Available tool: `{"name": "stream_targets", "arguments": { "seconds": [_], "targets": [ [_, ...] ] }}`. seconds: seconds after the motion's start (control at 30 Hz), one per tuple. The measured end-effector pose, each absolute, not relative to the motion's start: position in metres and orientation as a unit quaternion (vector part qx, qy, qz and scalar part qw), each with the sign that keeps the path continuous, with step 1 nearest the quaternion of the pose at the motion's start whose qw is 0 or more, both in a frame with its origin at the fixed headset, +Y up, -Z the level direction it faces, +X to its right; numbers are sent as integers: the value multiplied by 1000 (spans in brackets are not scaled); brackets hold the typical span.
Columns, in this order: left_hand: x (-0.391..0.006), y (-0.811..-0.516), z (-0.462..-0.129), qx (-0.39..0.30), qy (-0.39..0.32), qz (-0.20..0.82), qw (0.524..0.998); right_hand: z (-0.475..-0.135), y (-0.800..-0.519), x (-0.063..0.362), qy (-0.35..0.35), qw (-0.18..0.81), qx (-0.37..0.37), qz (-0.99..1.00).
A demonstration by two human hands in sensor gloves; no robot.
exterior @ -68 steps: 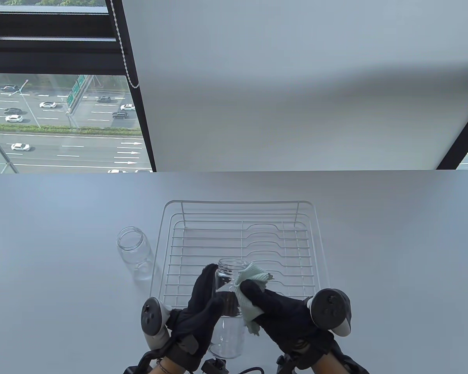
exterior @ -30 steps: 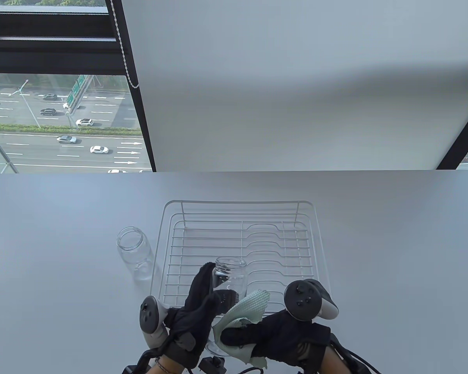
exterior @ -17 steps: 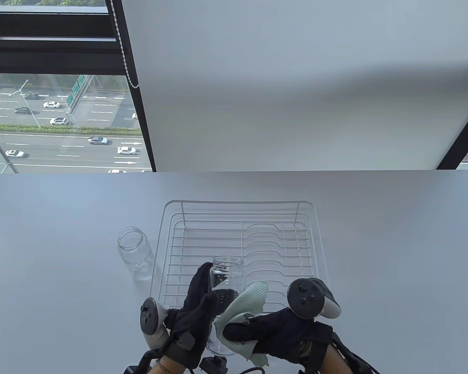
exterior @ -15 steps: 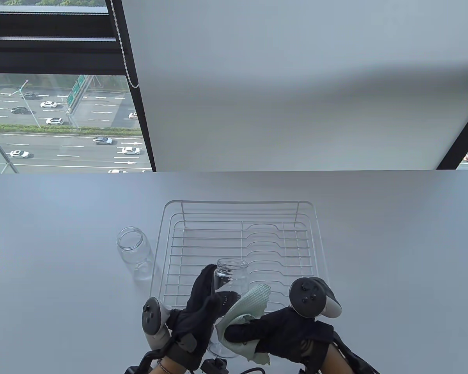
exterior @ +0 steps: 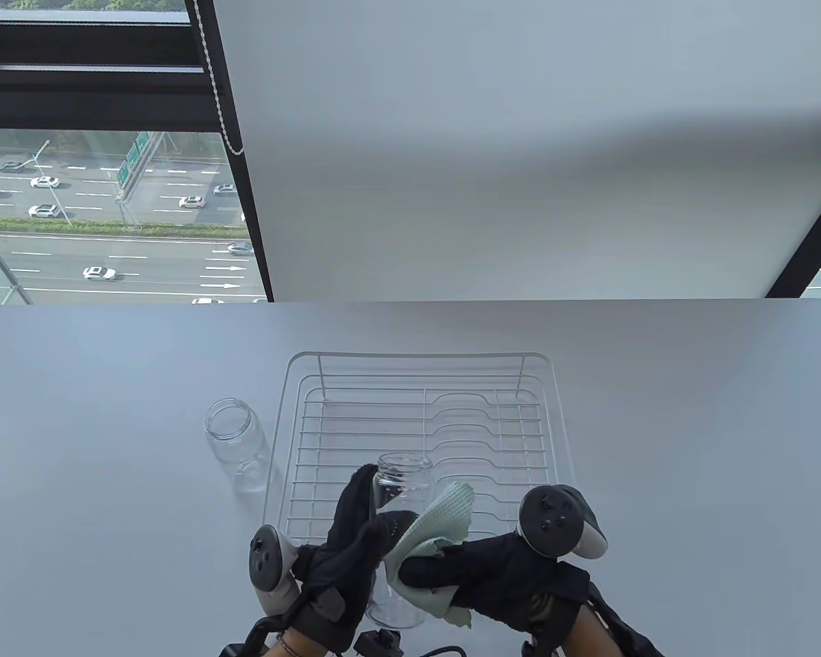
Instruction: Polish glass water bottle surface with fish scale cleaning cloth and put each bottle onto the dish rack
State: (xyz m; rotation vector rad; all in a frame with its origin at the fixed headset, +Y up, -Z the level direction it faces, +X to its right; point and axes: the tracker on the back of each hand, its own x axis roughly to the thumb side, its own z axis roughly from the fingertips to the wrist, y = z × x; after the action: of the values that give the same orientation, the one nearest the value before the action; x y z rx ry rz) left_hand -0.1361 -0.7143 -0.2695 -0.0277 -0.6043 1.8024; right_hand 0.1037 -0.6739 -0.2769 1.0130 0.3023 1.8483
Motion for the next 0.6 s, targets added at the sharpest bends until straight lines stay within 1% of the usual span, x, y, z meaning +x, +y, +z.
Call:
{"name": "stream_targets", "arguments": {
  "seconds": [0.07,0.1,0.13,0.2,0.27,0.33,0.37,0.4,0.43,0.5,0.57,0.6],
  "targets": [
    [-133,-715,-269,-23,-275,769,577,-276,-672,114,7,530,352,771],
    [-131,-715,-267,-28,-273,771,575,-276,-672,115,-18,549,332,767],
    [-131,-716,-266,-26,-268,774,573,-277,-672,113,0,546,344,764],
    [-133,-715,-267,-12,-250,794,554,-278,-675,108,114,515,400,750],
    [-136,-714,-268,5,-249,794,555,-277,-681,98,240,464,446,727],
    [-136,-714,-268,7,-250,787,563,-276,-685,91,272,455,452,718],
    [-137,-715,-268,2,-253,782,569,-276,-685,90,267,454,452,720],
    [-137,-715,-268,3,-251,782,571,-276,-684,91,256,455,452,723],
    [-138,-714,-268,4,-246,783,571,-275,-681,93,223,454,446,738],
    [-139,-712,-269,-2,-258,770,584,-275,-675,99,135,470,422,763],
    [-136,-712,-267,-14,-264,765,587,-275,-673,108,17,526,356,772],
    [-134,-712,-266,-20,-270,767,582,-275,-674,111,-3,549,333,767]
  ]
}}
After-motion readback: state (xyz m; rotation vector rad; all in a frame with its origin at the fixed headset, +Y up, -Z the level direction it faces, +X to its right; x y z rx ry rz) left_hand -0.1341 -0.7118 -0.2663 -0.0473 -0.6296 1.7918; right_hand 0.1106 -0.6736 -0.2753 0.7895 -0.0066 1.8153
